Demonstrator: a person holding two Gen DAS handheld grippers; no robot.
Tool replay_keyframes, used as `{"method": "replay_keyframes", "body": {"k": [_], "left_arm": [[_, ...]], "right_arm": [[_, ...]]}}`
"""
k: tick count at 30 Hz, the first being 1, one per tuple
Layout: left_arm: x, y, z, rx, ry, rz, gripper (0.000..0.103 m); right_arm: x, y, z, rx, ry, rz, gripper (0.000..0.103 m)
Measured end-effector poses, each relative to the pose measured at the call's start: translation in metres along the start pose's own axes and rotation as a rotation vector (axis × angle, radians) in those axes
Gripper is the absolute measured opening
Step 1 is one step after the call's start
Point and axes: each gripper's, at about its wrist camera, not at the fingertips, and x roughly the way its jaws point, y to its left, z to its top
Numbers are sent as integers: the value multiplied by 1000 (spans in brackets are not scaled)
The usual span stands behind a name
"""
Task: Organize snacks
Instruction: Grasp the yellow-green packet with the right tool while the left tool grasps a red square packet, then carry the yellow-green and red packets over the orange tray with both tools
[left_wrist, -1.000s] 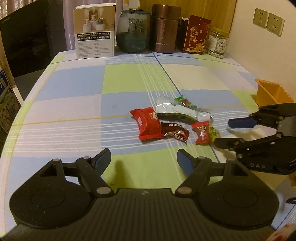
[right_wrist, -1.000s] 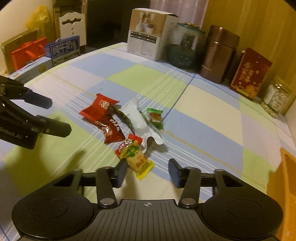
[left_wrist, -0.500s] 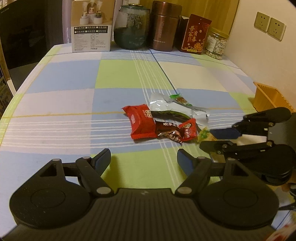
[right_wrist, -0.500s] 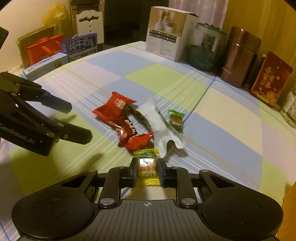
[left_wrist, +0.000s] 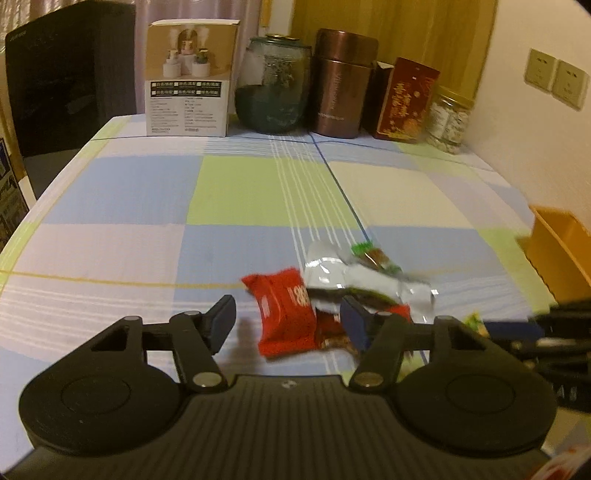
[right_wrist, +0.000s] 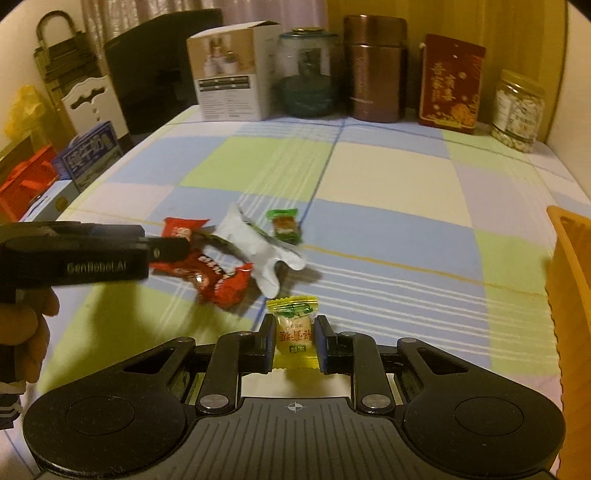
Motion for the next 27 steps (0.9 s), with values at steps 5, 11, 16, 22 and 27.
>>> {"method": "replay_keyframes", "body": {"k": [5, 11, 16, 22, 27], "left_arm": [[17, 1, 7, -13, 6, 1, 56], [18, 3, 3, 33, 27, 43, 34], [8, 0, -5, 93, 43, 59, 25], [-13, -2, -18, 86, 70, 53, 23], [-46, -8, -25, 43, 62, 47, 23]], "right_arm": [[3, -7, -2, 29, 11, -10, 22], [3, -12, -2, 52, 8, -18, 22], [1, -11, -4, 56, 2, -15, 22], [-9, -9, -9, 86, -12, -24, 22], [-30, 0, -19, 135, -39, -35, 22]]}}
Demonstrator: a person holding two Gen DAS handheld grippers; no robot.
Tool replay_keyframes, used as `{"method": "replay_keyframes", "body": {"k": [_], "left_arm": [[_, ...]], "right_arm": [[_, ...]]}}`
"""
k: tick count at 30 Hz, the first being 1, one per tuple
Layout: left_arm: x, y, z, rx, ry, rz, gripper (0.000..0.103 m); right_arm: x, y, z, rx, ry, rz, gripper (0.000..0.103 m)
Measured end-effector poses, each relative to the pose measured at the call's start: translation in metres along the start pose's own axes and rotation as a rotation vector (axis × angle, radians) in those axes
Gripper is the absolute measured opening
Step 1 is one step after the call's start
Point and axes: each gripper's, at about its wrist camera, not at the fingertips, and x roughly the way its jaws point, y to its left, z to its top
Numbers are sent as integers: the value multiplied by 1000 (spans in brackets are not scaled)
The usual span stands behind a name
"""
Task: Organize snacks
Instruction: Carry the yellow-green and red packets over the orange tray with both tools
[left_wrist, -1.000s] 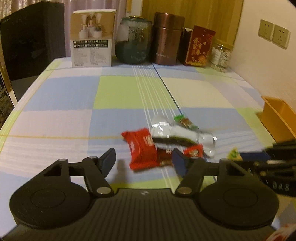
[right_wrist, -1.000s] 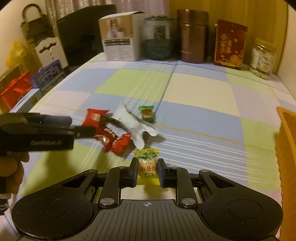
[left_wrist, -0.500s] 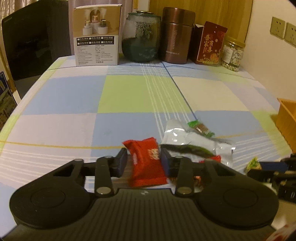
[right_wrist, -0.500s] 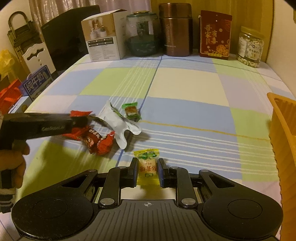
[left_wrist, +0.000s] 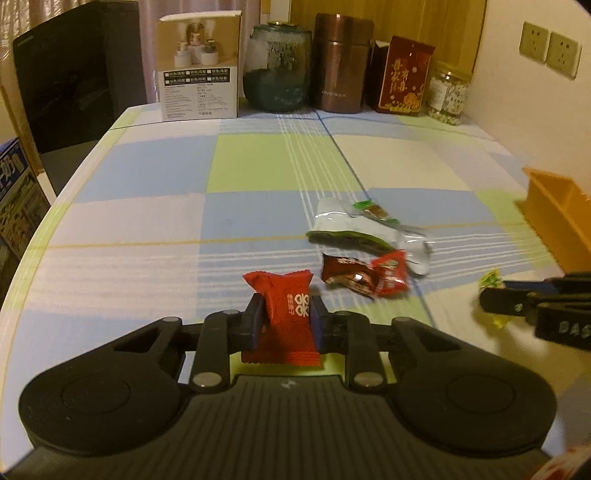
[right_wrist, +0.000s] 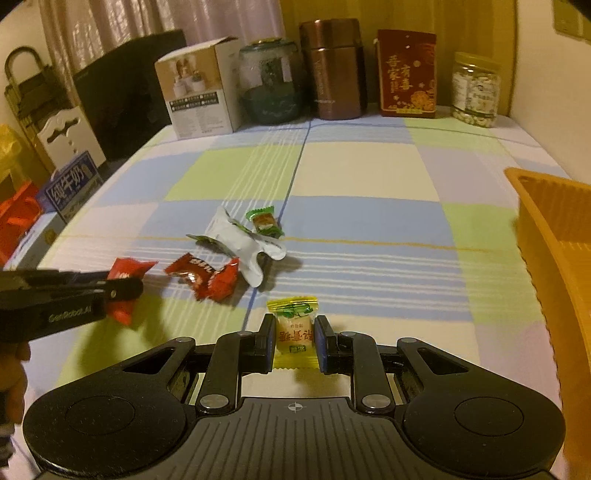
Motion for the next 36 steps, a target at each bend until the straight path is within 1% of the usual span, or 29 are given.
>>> {"method": "replay_keyframes", "body": {"k": [5, 9, 13, 19, 26, 36], "left_arm": [[-40, -12, -5, -40, -18, -26, 23], [-71, -27, -13, -38, -25, -52, 23], [-98, -39, -24, -57, -19, -81, 23], [-131, -63, -34, -27, -30, -114, 23], [-157, -92, -36, 12, -50, -155, 23], [-172, -125, -33, 52, -62, -208, 23]], "right_arm": [[-31, 8, -14, 41, -17, -16, 22], [-64, 10, -23, 77, -38, -38, 22], [-98, 11, -31, 101, -60, -62, 22], [-142, 13, -39, 106, -92, -94, 22], [-177, 8, -48, 112, -119, -133, 22], [-209, -16, -58, 147, -152, -178, 22]]}}
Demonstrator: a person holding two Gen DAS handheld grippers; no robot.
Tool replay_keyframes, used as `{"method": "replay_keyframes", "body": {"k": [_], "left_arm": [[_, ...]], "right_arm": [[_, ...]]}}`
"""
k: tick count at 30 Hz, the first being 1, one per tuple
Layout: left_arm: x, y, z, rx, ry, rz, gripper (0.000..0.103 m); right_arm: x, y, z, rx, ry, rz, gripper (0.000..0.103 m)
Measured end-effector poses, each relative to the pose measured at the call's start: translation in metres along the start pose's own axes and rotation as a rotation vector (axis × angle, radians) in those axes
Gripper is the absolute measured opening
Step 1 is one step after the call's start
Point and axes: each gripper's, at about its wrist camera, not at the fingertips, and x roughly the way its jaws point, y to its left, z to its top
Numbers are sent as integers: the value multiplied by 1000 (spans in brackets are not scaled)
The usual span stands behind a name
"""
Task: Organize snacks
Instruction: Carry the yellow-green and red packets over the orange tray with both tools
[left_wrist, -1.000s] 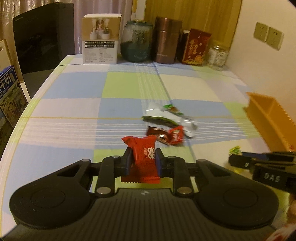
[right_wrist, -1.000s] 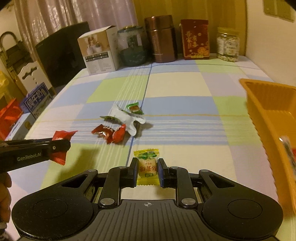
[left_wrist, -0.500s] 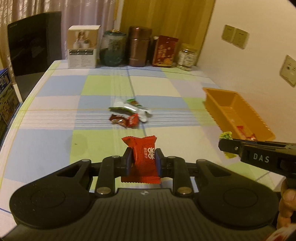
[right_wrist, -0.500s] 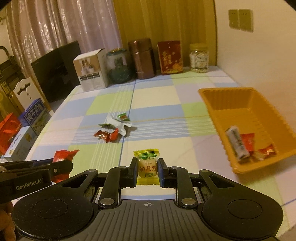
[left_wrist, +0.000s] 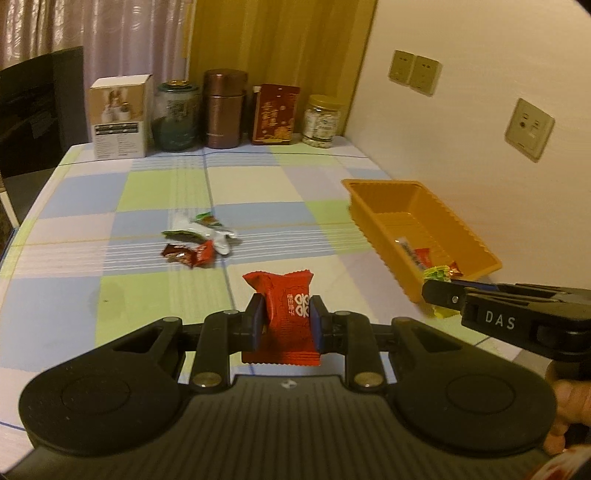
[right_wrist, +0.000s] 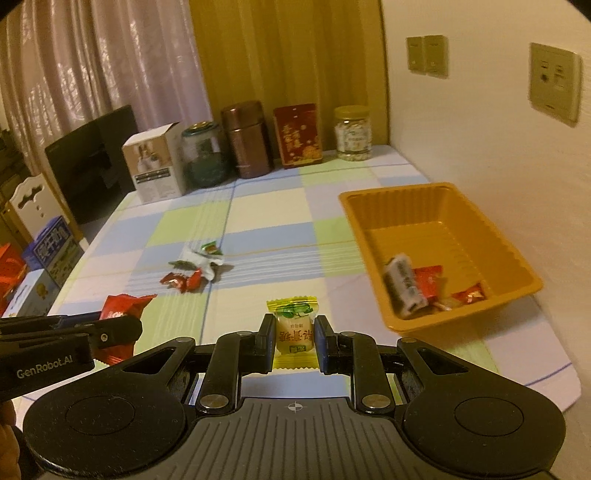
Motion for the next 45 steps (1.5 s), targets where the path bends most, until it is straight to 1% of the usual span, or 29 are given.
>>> {"method": "replay_keyframes", "body": {"k": [8, 14, 22, 26, 35, 45], "left_arm": [[9, -29, 2, 39, 14, -42, 23], [23, -56, 10, 72, 24, -83, 23], [48, -97, 24, 121, 34, -150, 23], [61, -115, 31, 135, 38, -181, 23], [92, -139, 46, 143, 49, -219, 23], [133, -156, 64, 139, 62, -244, 23]], "right_arm": [[-11, -30, -1, 43, -15, -39, 22], [-17, -60, 2, 88, -28, -81, 22], [-23, -104, 13, 145, -55, -140, 22], [-22, -122, 21, 154, -63, -158, 22], [-8, -150, 46, 143, -77, -172, 22], [24, -175, 61, 168, -52, -163, 22]]}}
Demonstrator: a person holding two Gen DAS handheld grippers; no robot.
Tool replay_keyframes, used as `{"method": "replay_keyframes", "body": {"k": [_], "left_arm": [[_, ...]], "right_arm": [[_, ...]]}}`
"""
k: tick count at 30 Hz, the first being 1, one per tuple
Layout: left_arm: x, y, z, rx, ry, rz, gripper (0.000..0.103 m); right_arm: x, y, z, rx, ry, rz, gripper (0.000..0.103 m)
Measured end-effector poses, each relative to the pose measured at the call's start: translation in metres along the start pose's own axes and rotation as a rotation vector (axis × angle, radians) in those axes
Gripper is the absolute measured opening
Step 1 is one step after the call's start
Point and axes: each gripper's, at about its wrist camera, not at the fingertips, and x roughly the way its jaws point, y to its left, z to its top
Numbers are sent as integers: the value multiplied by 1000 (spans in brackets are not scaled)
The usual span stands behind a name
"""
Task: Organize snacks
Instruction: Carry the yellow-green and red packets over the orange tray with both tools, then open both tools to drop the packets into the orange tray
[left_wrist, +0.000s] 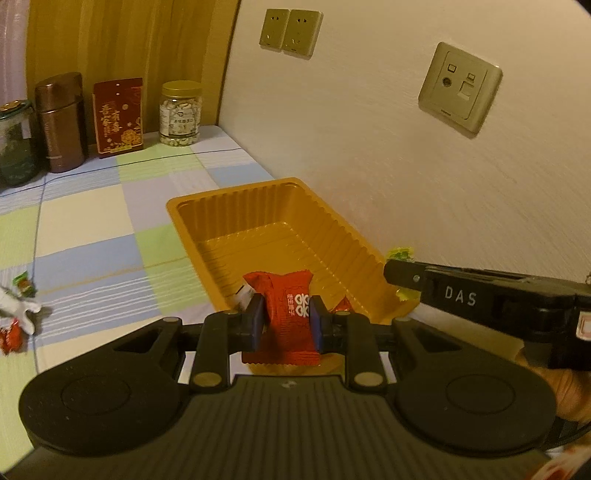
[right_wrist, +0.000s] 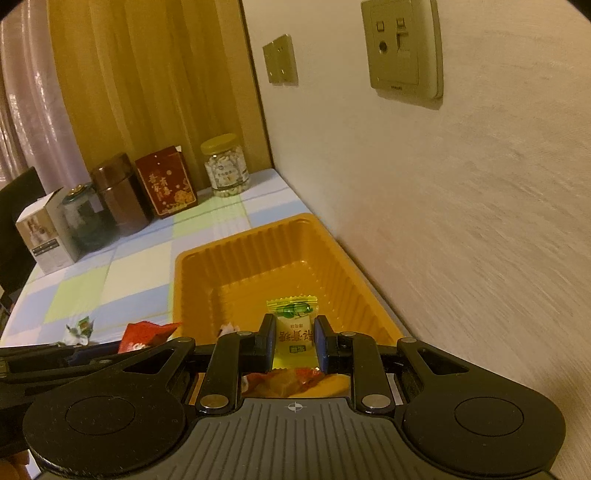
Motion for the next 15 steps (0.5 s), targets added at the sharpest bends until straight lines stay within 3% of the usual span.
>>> {"method": "replay_keyframes", "body": {"k": [12, 15], "left_arm": [[38, -2, 9, -25, 32, -21, 23], [44, -2, 10, -34, 39, -12, 29]], "right_arm": [[22, -16, 6, 32, 20, -16, 22], [25, -17, 5, 37, 25, -17, 22]]}}
